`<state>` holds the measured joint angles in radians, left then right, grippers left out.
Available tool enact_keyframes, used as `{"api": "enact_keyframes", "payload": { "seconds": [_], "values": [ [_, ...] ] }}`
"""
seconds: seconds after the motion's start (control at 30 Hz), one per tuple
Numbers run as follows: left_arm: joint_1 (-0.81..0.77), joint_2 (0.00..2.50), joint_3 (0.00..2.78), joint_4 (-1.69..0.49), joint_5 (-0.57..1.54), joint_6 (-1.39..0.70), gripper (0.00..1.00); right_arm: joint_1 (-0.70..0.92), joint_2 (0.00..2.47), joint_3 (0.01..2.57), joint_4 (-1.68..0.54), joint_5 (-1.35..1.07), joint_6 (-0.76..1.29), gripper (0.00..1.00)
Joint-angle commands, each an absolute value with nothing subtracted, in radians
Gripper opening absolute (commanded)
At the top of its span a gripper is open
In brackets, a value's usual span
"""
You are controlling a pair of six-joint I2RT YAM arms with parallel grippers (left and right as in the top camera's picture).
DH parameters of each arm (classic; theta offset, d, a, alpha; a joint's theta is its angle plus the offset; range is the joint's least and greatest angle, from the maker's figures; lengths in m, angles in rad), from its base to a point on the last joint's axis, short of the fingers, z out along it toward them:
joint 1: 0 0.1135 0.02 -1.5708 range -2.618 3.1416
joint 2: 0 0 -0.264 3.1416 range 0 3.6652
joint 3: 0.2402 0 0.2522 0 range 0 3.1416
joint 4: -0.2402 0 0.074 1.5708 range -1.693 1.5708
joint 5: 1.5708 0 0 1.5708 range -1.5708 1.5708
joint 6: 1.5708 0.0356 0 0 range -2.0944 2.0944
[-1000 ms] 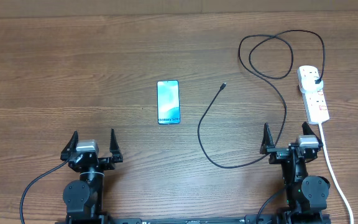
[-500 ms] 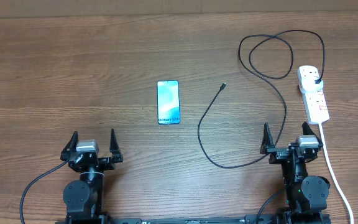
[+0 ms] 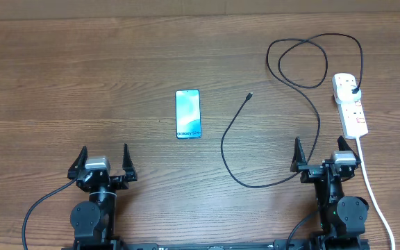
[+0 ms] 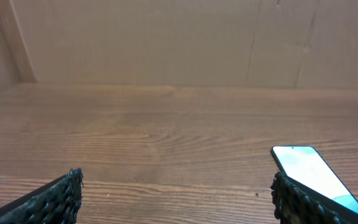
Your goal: Plug charger to phone and switch on socket
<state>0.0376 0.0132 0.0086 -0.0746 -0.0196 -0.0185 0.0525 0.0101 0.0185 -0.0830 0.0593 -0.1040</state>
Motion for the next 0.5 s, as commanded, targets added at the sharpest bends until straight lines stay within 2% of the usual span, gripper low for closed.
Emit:
{"api": "enact_keyframes", "payload": {
  "seconds": [0.0,0.1,0.2,0.23,0.3,0.4,0.47],
  "values": [
    [0.044,0.004,0.005,-0.044,0.072,-0.093,0.99,0.053,0.003,0.008,-0.08,0.066,-0.094,1.0],
    [0.044,0.005,0.005,-0.033,0.417,-0.423,1.0,0.053,0.003,0.008,-0.08,0.066,-0.094,1.0],
    [0.044,0.005,0.005,-0.009,0.579,-0.762,1.0,0.053,0.003,0.008,-0.08,0.066,-0.094,1.0],
    [0.044,0.005,0.005,0.002,0.588,-0.908,0.99,0.053,0.003,0.008,-0.08,0.066,-0.094,1.0],
    [0.045,0.005,0.005,0.084,0.551,-1.407,1.0,0.053,0.003,0.008,-0.08,0.066,-0.094,1.0],
    [0.046,0.005,0.005,0.268,0.411,-1.645,1.0,0.053,0.003,0.008,-0.08,0.066,-0.094,1.0],
    [0.046,0.005,0.005,0.421,0.286,-1.702,1.0,0.053,0.003,0.008,-0.08,0.066,-0.094,1.0]
  ]
}}
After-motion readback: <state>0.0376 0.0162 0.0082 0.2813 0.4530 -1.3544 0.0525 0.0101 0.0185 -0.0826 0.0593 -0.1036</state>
